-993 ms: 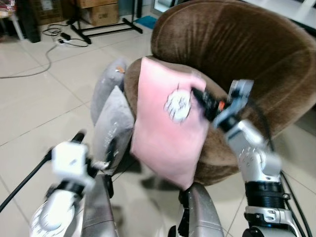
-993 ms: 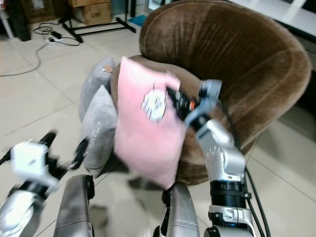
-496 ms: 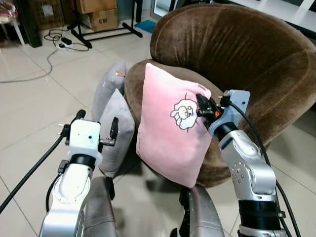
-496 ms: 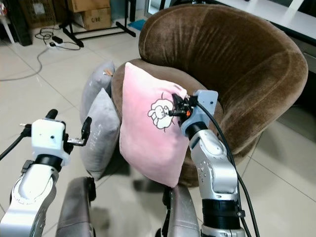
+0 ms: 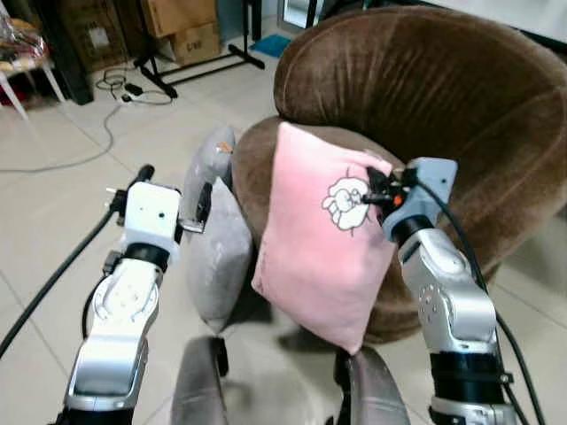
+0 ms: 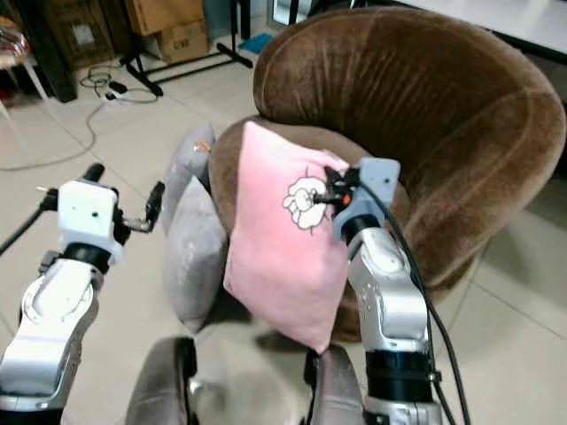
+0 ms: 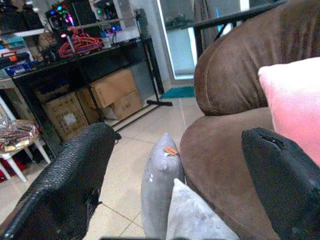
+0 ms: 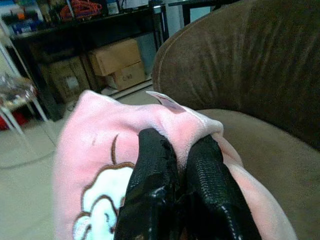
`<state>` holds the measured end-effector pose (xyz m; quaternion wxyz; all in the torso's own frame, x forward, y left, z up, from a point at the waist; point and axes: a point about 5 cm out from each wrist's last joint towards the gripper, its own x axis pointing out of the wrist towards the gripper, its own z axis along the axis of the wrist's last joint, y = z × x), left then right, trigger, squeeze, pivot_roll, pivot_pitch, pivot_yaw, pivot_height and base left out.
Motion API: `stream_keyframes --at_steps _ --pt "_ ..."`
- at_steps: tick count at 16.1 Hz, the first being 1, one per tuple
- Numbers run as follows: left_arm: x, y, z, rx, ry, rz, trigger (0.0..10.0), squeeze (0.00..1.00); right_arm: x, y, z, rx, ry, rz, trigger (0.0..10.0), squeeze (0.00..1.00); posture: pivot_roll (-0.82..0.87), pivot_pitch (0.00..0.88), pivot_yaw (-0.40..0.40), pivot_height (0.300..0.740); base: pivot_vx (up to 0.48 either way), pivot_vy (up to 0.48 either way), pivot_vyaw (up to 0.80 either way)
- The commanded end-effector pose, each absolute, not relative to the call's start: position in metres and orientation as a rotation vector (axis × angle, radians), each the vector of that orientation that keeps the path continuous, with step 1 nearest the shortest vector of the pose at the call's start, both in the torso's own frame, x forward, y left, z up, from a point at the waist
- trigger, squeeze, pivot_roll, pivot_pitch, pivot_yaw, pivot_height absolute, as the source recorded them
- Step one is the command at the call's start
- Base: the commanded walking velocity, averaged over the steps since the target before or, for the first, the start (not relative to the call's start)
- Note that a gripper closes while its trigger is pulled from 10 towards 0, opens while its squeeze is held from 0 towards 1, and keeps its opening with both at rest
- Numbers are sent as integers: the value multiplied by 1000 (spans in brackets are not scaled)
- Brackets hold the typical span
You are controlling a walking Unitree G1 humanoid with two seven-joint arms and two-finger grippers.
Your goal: Move the pillow to the sofa from floor
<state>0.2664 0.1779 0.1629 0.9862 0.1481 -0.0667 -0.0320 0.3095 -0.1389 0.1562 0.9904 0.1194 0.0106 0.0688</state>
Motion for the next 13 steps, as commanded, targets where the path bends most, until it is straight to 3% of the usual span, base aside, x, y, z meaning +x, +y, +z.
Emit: stream_keyframes --at_steps 1,8,13 --pt "269 172 167 274 -150 -92 10000 0 307 -143 174 278 -71 124 10000 0 33 0 -7 656 0 0 0" --pt "271 160 178 281 -192 -135 10000 0 309 -135 209 283 -172 151 10000 0 28 0 -25 731 0 0 0" --pt "271 166 178 281 -193 -95 10000 0 312 -127 205 319 -147 188 10000 0 49 0 -54 740 0 0 0"
